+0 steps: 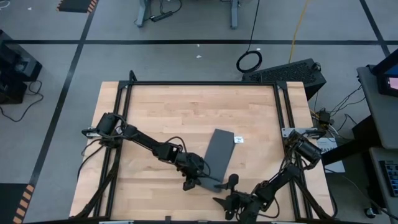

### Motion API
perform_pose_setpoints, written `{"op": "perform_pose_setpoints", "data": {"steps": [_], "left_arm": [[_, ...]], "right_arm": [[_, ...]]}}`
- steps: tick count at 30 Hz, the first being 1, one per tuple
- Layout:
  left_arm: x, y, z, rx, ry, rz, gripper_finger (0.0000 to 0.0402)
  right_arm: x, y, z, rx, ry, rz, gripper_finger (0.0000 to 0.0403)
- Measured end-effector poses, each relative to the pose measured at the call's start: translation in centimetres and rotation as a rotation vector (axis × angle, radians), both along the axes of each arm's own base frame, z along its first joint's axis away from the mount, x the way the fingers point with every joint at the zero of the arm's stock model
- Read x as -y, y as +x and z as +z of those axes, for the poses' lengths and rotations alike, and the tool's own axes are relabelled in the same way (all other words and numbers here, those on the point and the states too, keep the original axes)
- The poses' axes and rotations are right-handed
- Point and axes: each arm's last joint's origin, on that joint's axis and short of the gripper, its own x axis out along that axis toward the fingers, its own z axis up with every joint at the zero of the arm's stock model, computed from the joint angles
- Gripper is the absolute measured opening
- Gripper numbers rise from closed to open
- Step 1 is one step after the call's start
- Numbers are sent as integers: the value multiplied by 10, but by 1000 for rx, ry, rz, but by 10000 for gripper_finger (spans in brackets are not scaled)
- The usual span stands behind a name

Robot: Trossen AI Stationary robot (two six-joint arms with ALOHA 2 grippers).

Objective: Roll towel into tight, uniform cylinder
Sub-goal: Roll the towel

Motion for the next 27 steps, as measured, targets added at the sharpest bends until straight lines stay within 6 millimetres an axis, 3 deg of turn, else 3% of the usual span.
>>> {"op": "perform_pose_setpoints", "data": {"steps": [16,22,27], "left_arm": [[-1,1,1,54,60,-24,72],[-2,0,4,94,129,-65,153],[-4,-8,22,111,194,-116,221]], "right_arm": [[13,-5,-11,-65,124,-135,233],[12,-4,-22,-60,161,-155,233],[12,-5,-24,-68,179,-158,233]]}}
